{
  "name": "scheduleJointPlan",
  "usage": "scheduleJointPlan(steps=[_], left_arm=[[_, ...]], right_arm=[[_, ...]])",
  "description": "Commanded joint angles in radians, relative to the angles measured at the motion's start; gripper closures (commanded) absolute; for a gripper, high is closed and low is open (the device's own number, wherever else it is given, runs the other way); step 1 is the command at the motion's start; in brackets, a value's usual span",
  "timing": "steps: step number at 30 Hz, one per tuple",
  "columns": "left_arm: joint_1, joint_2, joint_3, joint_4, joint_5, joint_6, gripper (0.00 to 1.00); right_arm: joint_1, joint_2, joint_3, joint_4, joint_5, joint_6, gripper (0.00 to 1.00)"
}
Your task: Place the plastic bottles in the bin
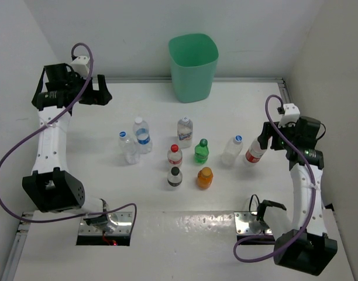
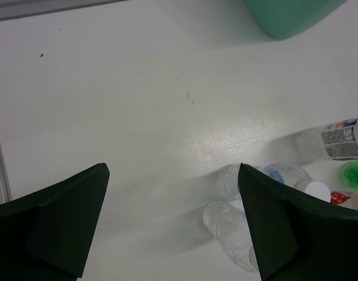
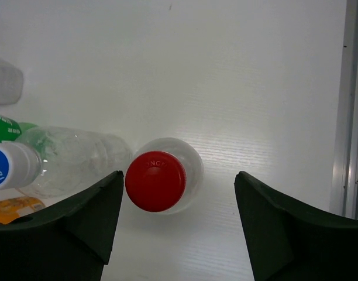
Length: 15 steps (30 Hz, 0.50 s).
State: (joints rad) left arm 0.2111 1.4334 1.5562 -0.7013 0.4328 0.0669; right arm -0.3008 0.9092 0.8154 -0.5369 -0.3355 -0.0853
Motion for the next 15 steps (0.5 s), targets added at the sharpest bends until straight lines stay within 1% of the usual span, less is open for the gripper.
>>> scheduleJointPlan(steps=[1, 3, 4, 6, 7, 9, 10, 12, 13, 15], left_arm=[[0.010, -0.002, -0.016, 0.036, 0.029, -0.001, 0.00], [0.010, -0.002, -0.016, 0.045, 0.029, -0.001, 0.00], [0.010, -0.002, -0.025, 0.054, 0.029, -0.001, 0.00], [0.010, -0.002, -0.036, 0.054, 0.029, -0.001, 0.00], [0.010, -0.002, -0.036, 0.054, 0.029, -0.001, 0.00], [0.010, 0.007, -0.036, 0.054, 0.029, -0.001, 0.00], [0.010, 0.007, -0.047, 0.054, 0.038, -0.001, 0.00], [0.010, 0.007, -0.056, 0.063, 0.038, -0.001, 0.00], [0.010, 0.007, -0.065, 0.063, 0.038, -0.001, 0.00], [0.010, 0.007, -0.074, 0.063, 0.038, 0.008, 0.00]], right_arm=[[-0.006, -0.024, -0.047, 0.103, -0.037, 0.022, 0.27], [-0.006, -0.026, -0.065, 0.144, -0.043, 0.027, 0.30], [-0.004, -0.024, -0.084, 0.159, -0.046, 0.028, 0.34], [-0.004, -0.020, -0.091, 0.186, -0.059, 0.028, 0.39], [-0.004, -0.018, -0.096, 0.192, -0.057, 0.024, 0.44], [-0.004, -0.013, -0.101, 0.219, -0.062, 0.018, 0.51], [-0.006, -0.010, -0.102, 0.222, -0.066, 0.018, 0.58], [-0.004, -0.009, -0.091, 0.238, -0.077, 0.010, 0.67], [-0.006, -0.009, -0.087, 0.247, -0.088, 0.009, 0.75], [-0.004, -0.009, -0.049, 0.268, -0.099, 0.024, 0.81]])
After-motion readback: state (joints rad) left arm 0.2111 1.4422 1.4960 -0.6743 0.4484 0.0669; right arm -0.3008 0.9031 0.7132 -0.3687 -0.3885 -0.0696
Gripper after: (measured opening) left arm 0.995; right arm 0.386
